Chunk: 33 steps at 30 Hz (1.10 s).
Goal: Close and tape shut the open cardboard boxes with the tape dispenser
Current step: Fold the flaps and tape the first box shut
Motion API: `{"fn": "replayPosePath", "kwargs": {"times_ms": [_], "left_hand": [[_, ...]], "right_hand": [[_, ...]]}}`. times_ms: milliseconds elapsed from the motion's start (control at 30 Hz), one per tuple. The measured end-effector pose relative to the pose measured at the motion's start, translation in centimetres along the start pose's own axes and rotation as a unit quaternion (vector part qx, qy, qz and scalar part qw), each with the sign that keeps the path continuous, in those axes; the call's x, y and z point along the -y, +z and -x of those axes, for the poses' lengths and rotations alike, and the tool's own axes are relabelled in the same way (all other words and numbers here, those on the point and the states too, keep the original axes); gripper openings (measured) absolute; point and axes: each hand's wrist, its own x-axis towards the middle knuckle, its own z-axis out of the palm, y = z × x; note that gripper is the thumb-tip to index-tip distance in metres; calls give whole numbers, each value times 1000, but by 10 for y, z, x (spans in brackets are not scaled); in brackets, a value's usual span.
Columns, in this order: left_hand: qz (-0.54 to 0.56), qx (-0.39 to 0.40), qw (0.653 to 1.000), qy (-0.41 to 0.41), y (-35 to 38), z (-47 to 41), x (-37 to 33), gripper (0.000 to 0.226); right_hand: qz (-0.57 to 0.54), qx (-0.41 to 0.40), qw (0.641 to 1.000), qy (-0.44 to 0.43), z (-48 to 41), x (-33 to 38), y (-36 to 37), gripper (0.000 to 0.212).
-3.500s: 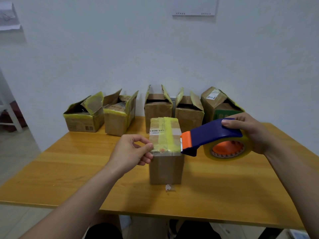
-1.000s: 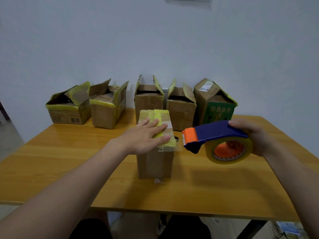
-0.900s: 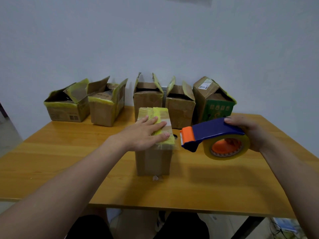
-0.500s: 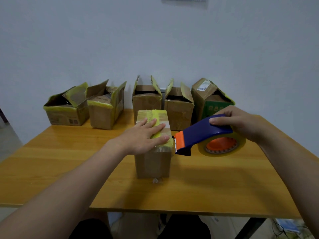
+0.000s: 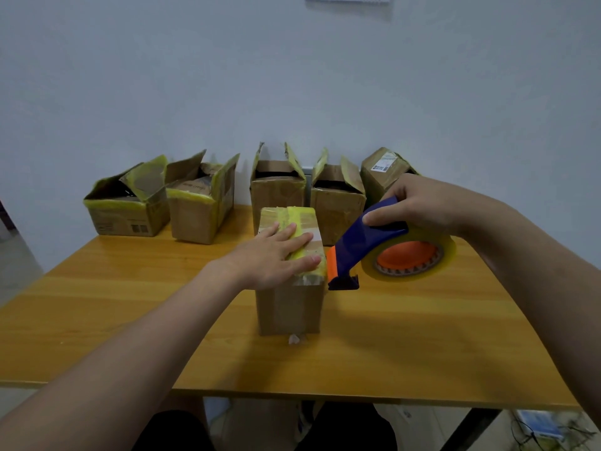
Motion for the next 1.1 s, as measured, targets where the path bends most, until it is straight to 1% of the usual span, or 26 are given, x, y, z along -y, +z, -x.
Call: {"fn": "replayPosePath", "kwargs": {"times_ms": [100,267,333,433,467,500,533,567,600,667,800,933,1033,1100], "left_hand": [[0,4,1000,3,0,1,0,89],[-3,-2,1000,3,1,0,1,82],[-3,0,1000,3,1,0,1,85],[2,4,1000,6,0,0,1,88],[5,3,1000,7,0,1,2,88],[8,1,1000,9,0,1,3,87],[10,-1,1000,11,0,2,5,87],[11,1,1000,13,1,3,6,86],[9,1,1000,16,2,3,6,85],[3,-4,1000,16,2,0,6,85],[14,6,1000,17,1,-2,7,86],[24,-2,1000,19,2,-1,8,87],[36,-11,999,20,2,-1,7,89],[50,-23,998,24,2,-1,9,89]], "right_hand": [[-22,-1,1000,7,5,-5,3,72],[-74,-15,997,22,21,-21,8,40],[-77,-22,996,26,23,-21,10,37],[-54,-25,998,23,19,-12,10,38],[-18,-27,999,26,16,-11,11,40],[60,-28,997,35,13,-12,14,44],[164,-28,985,54,12,-15,21,48],[245,-30,966,79,13,-21,31,49],[260,-29,960,98,15,-31,42,46],[207,-43,972,102,18,-46,59,40],[186,-62,977,87,11,-45,67,36],[166,-75,981,61,6,-37,70,34],[153,-89,983,51,6,-37,68,38],[137,-136,980,51,8,-41,63,43]]}}
